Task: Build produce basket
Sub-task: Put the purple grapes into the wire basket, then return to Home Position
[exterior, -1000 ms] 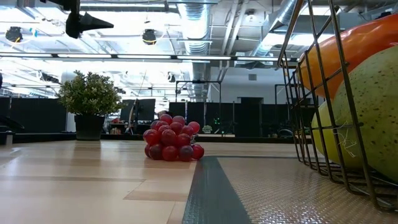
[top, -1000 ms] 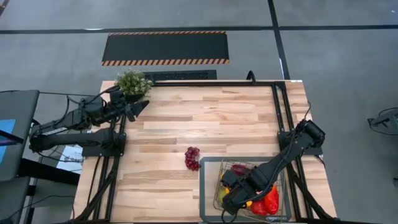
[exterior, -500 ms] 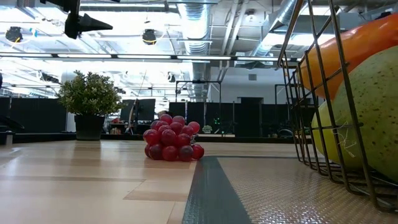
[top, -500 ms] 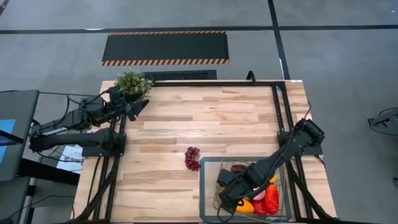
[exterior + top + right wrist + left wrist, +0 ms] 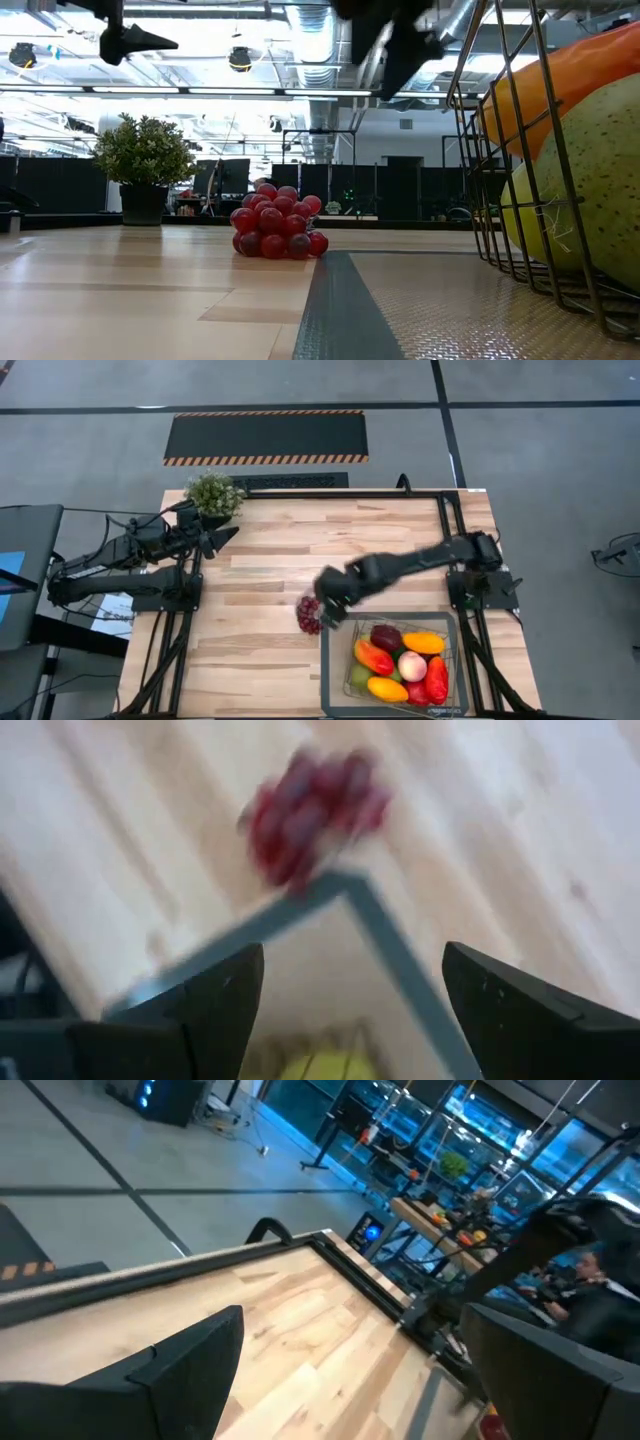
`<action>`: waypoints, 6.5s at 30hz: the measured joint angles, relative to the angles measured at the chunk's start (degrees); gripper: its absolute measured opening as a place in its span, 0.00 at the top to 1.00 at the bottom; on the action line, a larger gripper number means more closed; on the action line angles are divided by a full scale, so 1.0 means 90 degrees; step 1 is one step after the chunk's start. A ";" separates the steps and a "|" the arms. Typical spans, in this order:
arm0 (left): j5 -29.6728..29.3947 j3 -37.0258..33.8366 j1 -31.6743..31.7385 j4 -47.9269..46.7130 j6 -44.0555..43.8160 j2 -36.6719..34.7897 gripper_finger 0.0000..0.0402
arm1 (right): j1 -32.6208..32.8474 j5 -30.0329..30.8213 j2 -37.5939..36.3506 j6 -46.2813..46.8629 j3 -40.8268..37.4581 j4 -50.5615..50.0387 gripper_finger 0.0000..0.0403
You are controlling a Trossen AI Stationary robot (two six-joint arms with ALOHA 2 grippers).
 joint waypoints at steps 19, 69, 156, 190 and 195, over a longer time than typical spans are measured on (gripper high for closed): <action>0.0275 0.0000 -0.0002 -0.0510 -0.0200 -0.0206 0.11 | -0.0724 -0.0340 0.1880 0.1382 0.0000 0.2390 0.19; 0.0275 0.0000 -0.0002 -0.0827 0.0071 -0.0201 0.10 | -0.0738 -0.1215 0.2232 -0.4212 0.1573 0.2169 0.29; -0.0468 0.0005 0.0000 -0.0451 -0.0291 -0.0106 0.10 | 0.3144 0.0203 0.1191 0.4675 0.2528 -0.3086 0.80; 0.0003 0.2357 0.0000 -0.0614 -0.0012 0.0049 0.10 | 0.1863 0.5471 -0.2270 -0.0010 0.2757 -0.3144 0.33; -0.0029 0.3073 0.0000 -0.0902 0.1139 0.0020 0.10 | 0.1687 0.5772 -0.3115 -0.0155 0.2757 -0.3151 0.33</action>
